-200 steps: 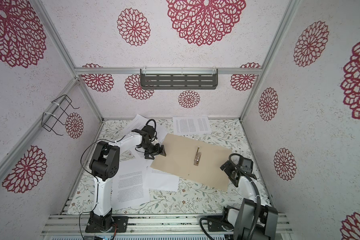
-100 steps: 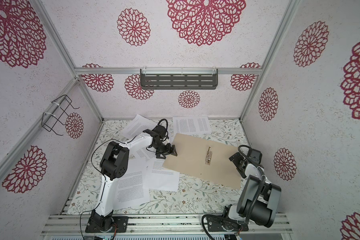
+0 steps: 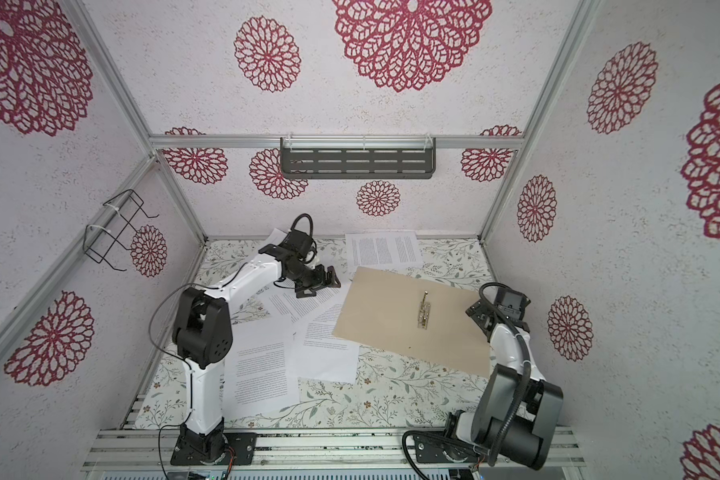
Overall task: Put the files into the folder
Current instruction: 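Swing the right gripper across to the white paper sheets near the left gripper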
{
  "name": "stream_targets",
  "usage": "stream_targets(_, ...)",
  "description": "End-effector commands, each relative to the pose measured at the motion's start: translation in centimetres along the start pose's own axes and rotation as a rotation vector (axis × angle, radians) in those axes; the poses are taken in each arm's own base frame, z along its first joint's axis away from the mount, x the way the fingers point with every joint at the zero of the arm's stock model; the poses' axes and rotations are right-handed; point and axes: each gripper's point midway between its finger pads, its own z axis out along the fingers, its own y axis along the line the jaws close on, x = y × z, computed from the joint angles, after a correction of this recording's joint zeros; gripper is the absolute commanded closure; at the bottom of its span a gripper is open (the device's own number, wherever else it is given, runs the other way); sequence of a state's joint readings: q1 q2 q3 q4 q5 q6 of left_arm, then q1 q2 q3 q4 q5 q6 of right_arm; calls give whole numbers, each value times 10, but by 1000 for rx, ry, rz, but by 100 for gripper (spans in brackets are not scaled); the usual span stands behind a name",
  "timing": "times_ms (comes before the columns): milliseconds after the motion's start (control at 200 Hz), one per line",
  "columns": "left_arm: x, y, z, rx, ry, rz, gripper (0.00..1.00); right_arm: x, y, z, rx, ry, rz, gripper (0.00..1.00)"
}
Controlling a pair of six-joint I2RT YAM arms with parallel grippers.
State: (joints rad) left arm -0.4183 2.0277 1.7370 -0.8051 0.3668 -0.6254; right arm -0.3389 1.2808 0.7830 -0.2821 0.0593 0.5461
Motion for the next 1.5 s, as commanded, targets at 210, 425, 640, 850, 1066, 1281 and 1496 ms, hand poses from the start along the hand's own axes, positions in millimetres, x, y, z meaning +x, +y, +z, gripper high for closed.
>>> stream_targets(210,26,76,-114,-88,-231,-145,3,34,103,-72,-235,-38,-312,7)
stream_targets(425,86,160,-126,-124,-240,-402,3,128,164,-86,-405,101,-510,7)
stream_targets(640,126,201,-101,-130,-158,-574,3,207,203,-93,-511,204,-659,6)
stream_targets(850,133,215,-75,-152,-114,-617,3,254,226,-98,-598,295,-731,7)
stream_targets(1066,140,221,-45,-166,-66,-627,3,284,242,-105,-656,365,-804,11)
stream_targets(1281,138,222,-27,-184,-38,-615,3,317,265,-119,-754,431,-871,12)
stream_targets(1496,129,229,-24,-207,-40,-608,3,358,322,-127,-870,468,-955,12)
